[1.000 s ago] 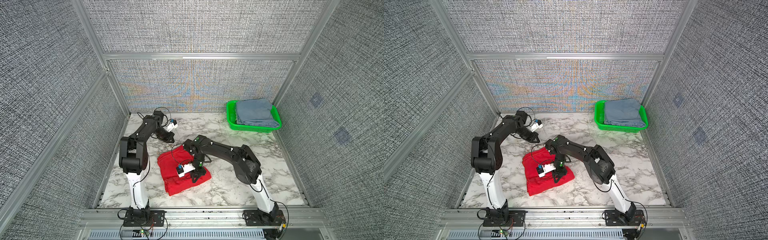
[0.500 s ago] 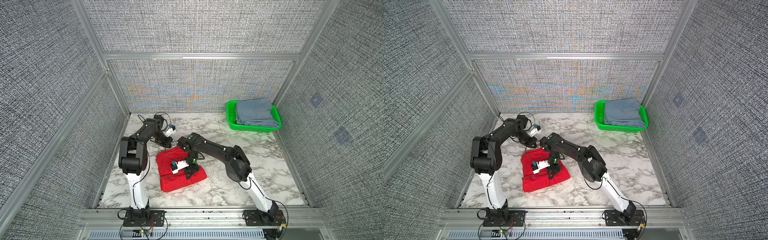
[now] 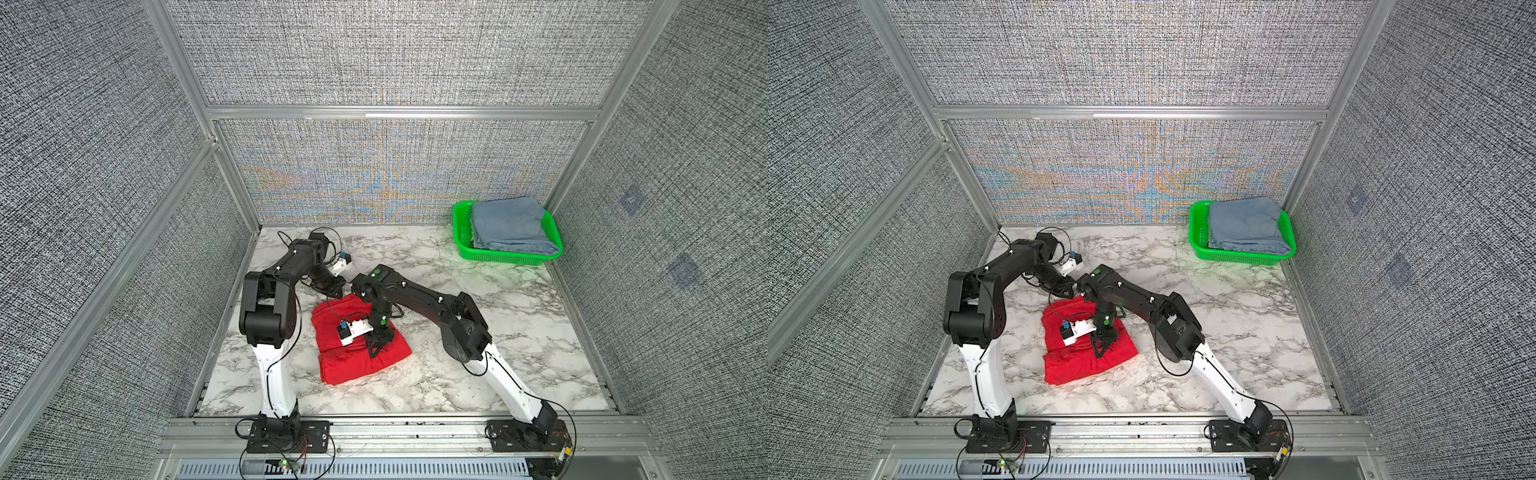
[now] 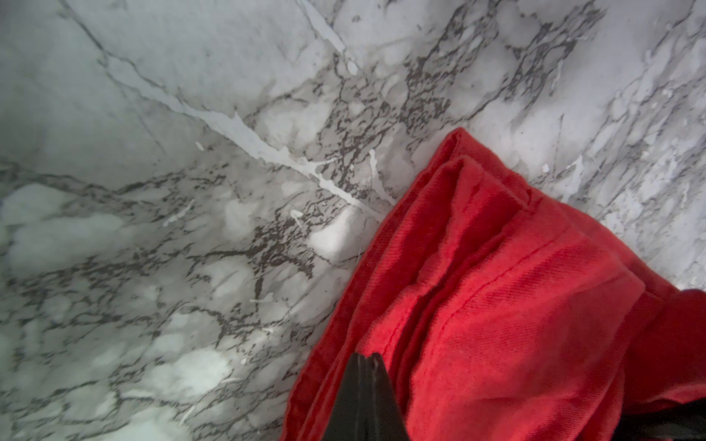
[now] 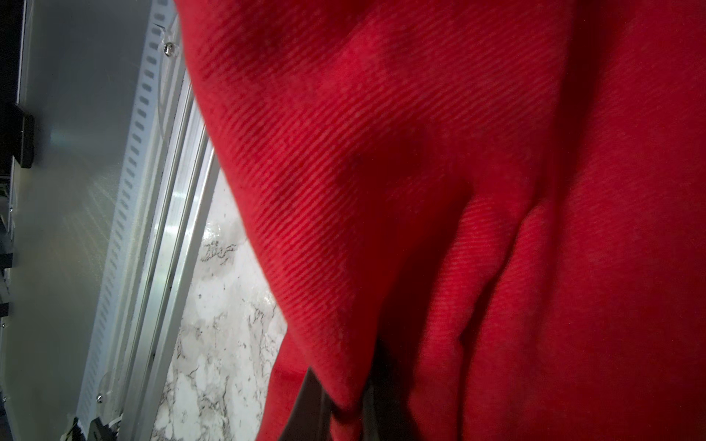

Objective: Roll up the long pants
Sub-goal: Roll the long pant at the center of the board.

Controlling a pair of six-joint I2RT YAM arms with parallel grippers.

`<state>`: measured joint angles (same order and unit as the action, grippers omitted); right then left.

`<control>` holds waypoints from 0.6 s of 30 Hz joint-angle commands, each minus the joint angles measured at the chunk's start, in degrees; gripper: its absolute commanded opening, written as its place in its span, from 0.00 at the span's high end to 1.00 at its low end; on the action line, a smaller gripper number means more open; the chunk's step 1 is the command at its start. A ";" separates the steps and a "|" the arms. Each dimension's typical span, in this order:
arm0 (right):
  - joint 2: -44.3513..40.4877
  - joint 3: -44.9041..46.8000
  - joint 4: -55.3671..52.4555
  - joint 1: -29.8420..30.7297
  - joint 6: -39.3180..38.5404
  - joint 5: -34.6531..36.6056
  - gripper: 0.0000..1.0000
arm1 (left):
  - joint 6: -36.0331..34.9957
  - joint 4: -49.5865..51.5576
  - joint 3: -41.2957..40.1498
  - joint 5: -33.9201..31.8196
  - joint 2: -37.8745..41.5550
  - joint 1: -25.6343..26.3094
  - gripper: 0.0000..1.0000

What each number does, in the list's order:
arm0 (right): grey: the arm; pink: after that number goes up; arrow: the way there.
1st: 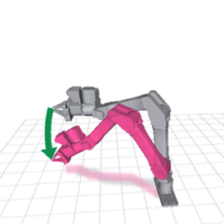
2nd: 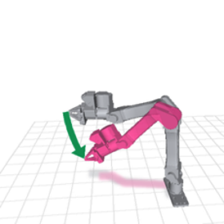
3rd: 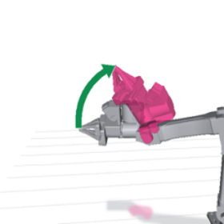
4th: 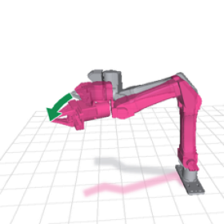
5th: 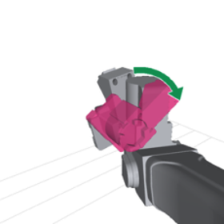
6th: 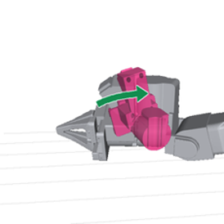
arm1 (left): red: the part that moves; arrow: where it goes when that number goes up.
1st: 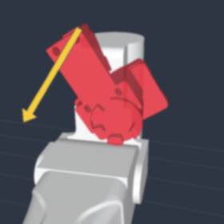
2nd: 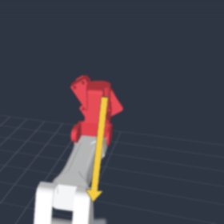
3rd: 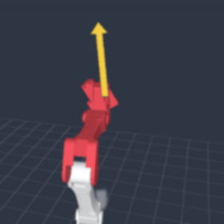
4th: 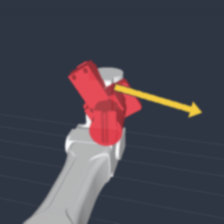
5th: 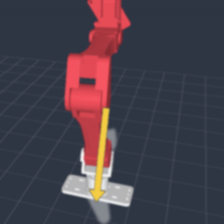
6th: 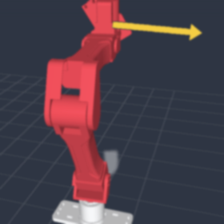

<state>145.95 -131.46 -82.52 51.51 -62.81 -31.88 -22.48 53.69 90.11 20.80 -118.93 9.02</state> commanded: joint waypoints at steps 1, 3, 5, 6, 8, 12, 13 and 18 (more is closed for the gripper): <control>-0.14 0.17 12.37 0.13 0.89 6.02 1.00 | -1.31 -0.25 0.08 0.32 -0.46 0.16 0.98; -1.64 1.25 14.78 0.11 2.05 7.48 1.00 | -1.55 -0.25 -0.15 0.14 -0.66 0.30 0.98; -3.36 3.43 18.46 0.07 3.54 9.42 1.00 | -1.93 -0.25 -0.28 0.20 -0.90 0.30 0.98; -4.16 4.62 20.80 0.00 4.42 10.64 1.00 | -2.04 -0.25 -0.28 0.26 -1.08 0.38 0.98; -4.87 6.37 24.43 -0.06 5.67 12.63 1.00 | -2.17 -0.34 -0.29 0.55 -1.34 0.47 0.98; -3.73 5.82 26.87 -0.09 6.76 14.79 1.00 | -2.39 -0.61 -0.54 0.55 -1.52 0.79 0.98; -3.45 5.51 26.54 -0.09 6.70 14.78 1.00 | -2.39 -0.76 -0.61 0.48 -1.47 0.78 0.98; -2.69 4.50 25.04 -0.18 6.86 13.71 1.00 | -1.27 -3.55 -2.01 -1.55 4.52 0.61 0.98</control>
<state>141.95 -126.98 -70.54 51.66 -56.27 -25.96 -23.99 51.77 88.09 20.25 -117.64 9.85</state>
